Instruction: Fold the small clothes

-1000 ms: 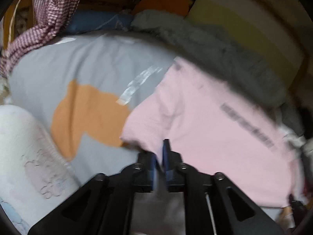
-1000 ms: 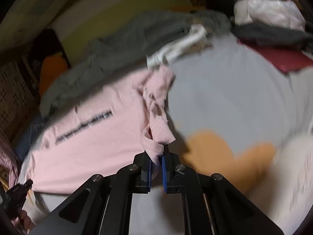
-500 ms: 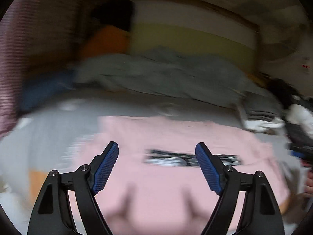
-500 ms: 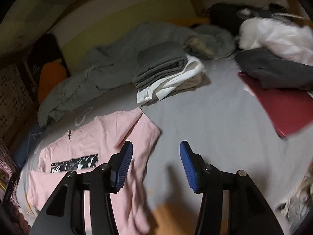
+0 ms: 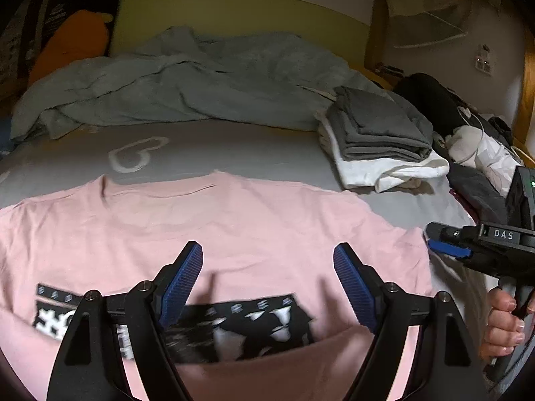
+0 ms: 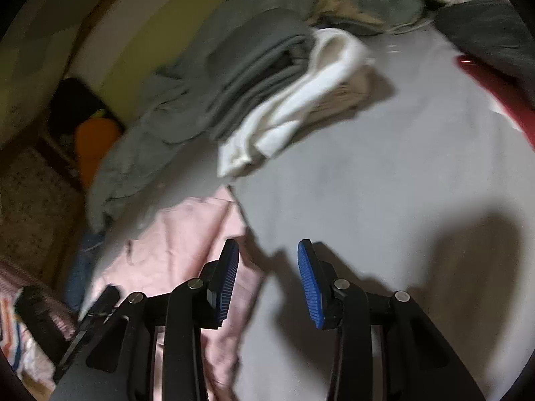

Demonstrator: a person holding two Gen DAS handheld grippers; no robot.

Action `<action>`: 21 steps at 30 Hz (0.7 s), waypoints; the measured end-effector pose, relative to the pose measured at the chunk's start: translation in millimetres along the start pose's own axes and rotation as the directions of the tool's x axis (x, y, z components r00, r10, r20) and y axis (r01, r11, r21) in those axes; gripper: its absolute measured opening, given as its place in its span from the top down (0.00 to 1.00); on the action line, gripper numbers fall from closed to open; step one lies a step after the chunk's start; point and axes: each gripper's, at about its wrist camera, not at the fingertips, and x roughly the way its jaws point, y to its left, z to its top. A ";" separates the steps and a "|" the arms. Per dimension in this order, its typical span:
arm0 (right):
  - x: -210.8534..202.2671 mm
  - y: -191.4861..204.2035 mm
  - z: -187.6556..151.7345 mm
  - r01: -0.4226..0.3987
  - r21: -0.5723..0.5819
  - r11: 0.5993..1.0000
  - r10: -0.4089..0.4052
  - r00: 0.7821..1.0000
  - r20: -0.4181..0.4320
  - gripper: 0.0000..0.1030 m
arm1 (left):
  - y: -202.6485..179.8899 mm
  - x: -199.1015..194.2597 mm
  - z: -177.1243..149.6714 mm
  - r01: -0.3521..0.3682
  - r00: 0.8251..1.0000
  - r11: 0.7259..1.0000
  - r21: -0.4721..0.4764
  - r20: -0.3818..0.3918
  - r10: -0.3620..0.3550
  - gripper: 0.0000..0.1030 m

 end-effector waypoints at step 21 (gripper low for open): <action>-54.1 5.3 -63.8 0.202 0.024 0.979 -0.204 0.972 0.113 0.98 | -7.3 33.3 -13.2 -0.026 0.993 0.999 0.035 -0.116 0.030 0.24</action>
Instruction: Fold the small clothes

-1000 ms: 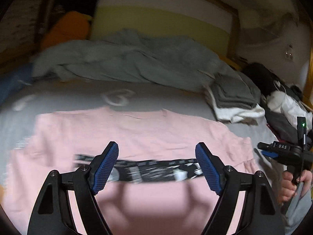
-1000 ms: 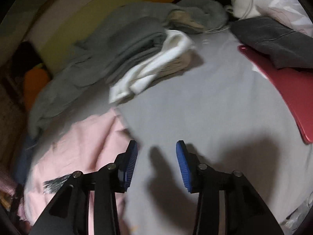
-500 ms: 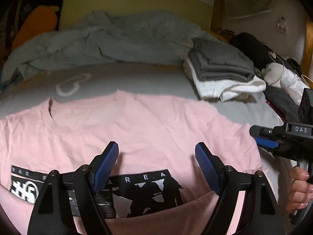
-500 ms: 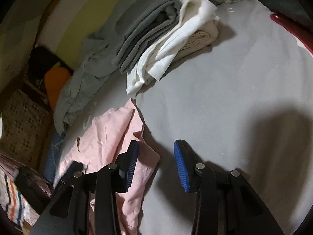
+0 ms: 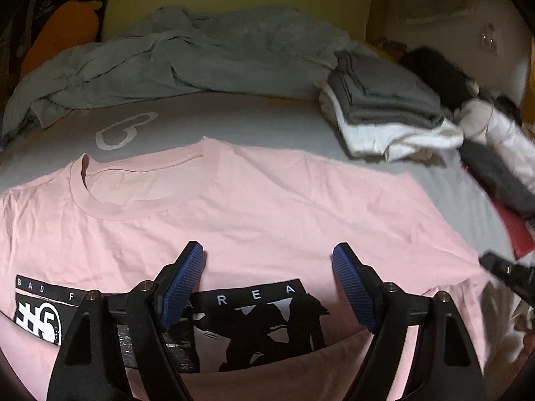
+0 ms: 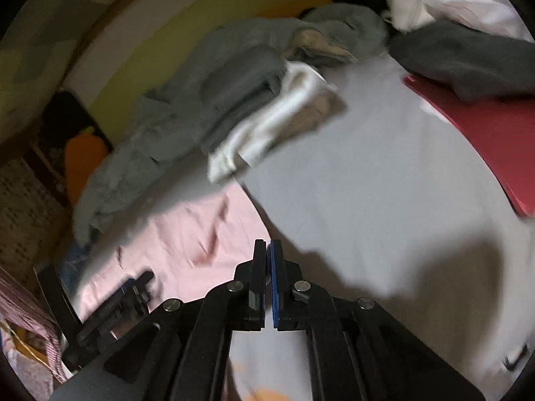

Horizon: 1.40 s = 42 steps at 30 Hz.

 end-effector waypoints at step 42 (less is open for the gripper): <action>28.7 -18.0 91.6 0.076 -0.052 0.996 -0.072 0.994 0.077 0.66 | -5.0 6.2 -1.7 0.006 0.999 0.999 0.045 -0.034 -0.005 0.24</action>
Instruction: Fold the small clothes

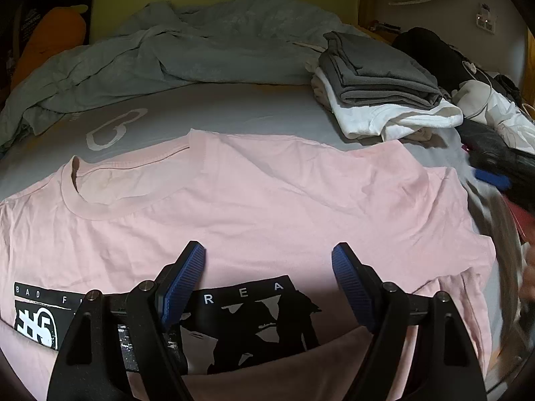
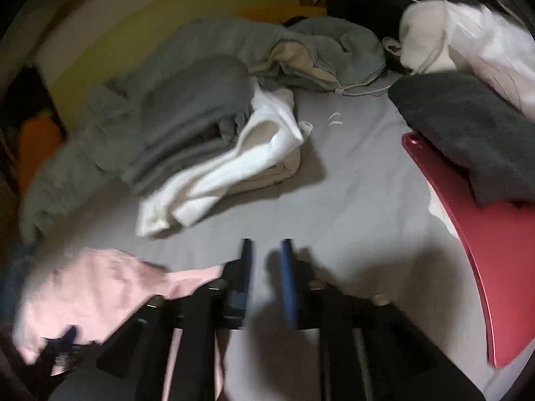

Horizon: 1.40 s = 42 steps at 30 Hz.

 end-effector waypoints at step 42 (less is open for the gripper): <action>-0.9 175.8 -150.6 -0.314 -0.320 0.894 0.232 0.935 -0.269 0.92 | 99.3 -119.3 -46.5 -0.094 0.952 0.959 -0.266 0.258 0.164 0.27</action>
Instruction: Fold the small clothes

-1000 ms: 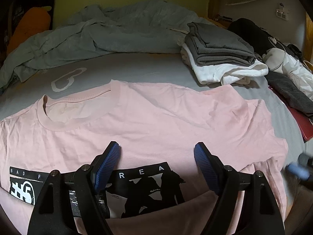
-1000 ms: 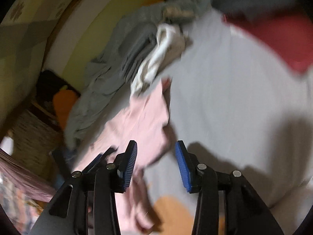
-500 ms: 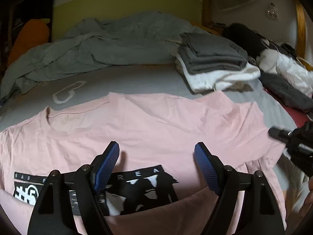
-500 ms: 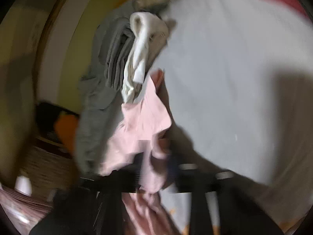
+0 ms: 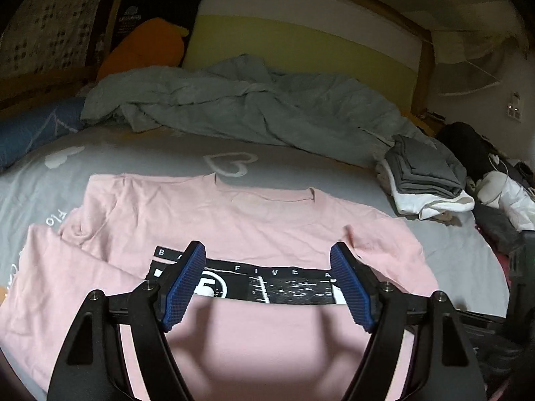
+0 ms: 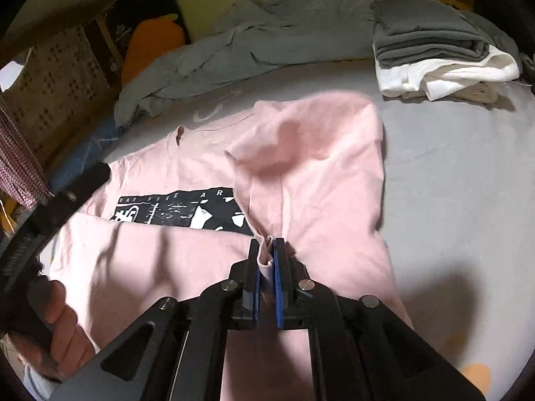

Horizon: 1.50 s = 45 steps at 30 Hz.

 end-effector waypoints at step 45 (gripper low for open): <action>-46.0 1.2 -19.9 -0.007 0.010 1.000 0.006 0.989 0.150 0.78 | -59.5 140.1 37.4 0.249 0.904 0.965 -0.081 -0.339 -0.262 0.99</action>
